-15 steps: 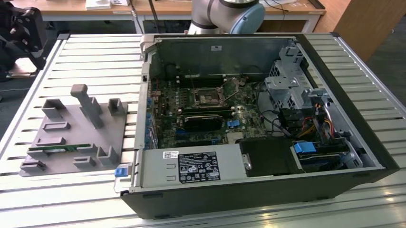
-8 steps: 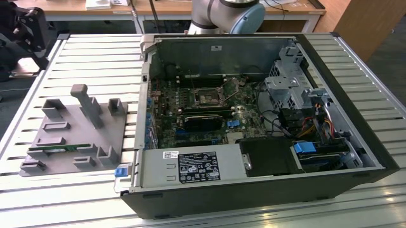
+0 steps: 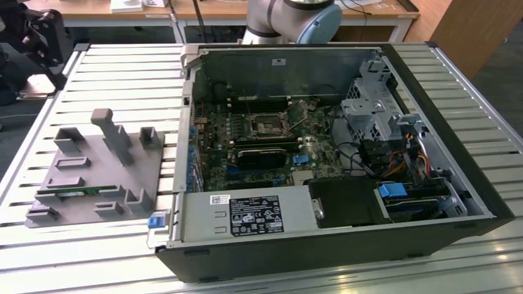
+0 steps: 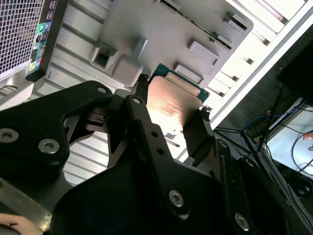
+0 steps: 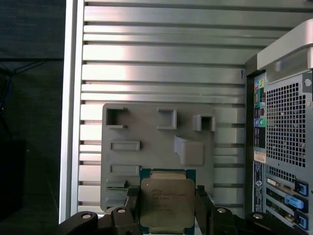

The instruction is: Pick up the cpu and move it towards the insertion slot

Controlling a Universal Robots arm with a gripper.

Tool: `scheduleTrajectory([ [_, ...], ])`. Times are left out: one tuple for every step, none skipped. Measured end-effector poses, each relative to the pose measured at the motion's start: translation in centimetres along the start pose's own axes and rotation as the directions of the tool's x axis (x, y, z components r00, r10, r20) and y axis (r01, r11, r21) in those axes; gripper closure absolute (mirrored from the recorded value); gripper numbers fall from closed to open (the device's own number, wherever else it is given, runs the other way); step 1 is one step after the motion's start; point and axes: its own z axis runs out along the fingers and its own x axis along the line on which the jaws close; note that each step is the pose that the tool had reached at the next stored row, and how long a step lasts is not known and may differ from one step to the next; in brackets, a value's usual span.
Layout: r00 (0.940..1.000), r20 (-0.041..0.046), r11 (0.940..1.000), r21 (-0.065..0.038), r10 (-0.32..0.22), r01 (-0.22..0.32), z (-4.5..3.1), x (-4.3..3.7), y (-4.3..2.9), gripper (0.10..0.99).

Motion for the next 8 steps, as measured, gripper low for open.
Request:
scheduleTrajectory([
  [1.0, 0.0, 1.0, 0.0, 0.0, 0.0, 0.0, -0.06, 0.0, 0.549],
  [1.0, 0.0, 1.0, 0.0, 0.0, 0.0, 0.0, -0.13, 0.0, 0.549],
  [1.0, 0.0, 1.0, 0.0, 0.0, 0.0, 0.0, -0.19, 0.0, 0.549],
  [1.0, 0.0, 1.0, 0.0, 0.0, 0.0, 0.0, -0.25, 0.0, 0.549],
  [1.0, 0.0, 1.0, 0.0, 0.0, 0.0, 0.0, -0.32, 0.0, 0.549],
  [1.0, 0.0, 1.0, 0.0, 0.0, 0.0, 0.0, -0.38, 0.0, 0.549],
  [1.0, 0.0, 1.0, 0.0, 0.0, 0.0, 0.0, -0.44, 0.0, 0.549],
  [1.0, 0.0, 1.0, 0.0, 0.0, 0.0, 0.01, -0.51, 0.0, 0.549],
])
